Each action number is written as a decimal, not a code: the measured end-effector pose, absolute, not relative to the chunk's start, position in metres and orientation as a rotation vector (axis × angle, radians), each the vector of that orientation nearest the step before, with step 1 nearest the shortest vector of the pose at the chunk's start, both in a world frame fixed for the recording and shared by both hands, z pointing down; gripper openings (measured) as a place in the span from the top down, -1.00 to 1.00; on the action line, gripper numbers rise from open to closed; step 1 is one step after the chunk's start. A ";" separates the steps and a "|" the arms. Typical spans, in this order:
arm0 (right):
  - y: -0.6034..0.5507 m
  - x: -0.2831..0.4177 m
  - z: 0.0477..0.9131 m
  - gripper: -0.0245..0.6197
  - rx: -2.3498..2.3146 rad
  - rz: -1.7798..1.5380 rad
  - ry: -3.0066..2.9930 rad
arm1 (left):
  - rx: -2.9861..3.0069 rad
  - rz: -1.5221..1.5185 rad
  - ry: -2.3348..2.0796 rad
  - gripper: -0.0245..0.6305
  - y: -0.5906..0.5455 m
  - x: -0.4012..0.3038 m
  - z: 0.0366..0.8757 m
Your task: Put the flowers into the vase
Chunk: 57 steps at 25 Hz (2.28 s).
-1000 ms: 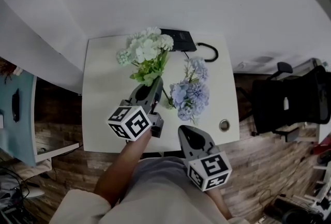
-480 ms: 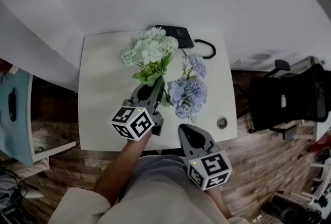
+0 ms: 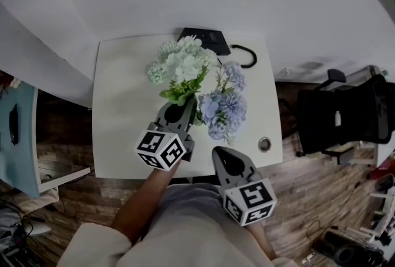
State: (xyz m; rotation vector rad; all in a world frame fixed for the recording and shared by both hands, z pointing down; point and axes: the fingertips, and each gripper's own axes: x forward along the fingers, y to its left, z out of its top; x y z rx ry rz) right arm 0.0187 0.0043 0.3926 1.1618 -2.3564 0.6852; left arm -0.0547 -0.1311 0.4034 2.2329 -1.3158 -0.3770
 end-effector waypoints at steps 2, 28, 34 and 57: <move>0.004 0.019 0.393 0.85 1.164 0.683 -2.357 | 2.254 -0.369 -1.324 0.70 -0.129 -0.053 0.403; 0.008 0.016 0.393 0.85 1.149 0.651 -2.343 | 2.315 -0.267 -1.337 0.67 -0.112 -0.040 0.424; 0.007 0.012 0.394 0.85 1.147 0.654 -2.347 | 2.386 -0.204 -1.278 0.64 -0.107 -0.037 0.424; 0.005 0.003 0.396 0.85 1.135 0.664 -2.361 | 2.609 -0.083 -1.049 0.22 -0.080 -0.026 0.425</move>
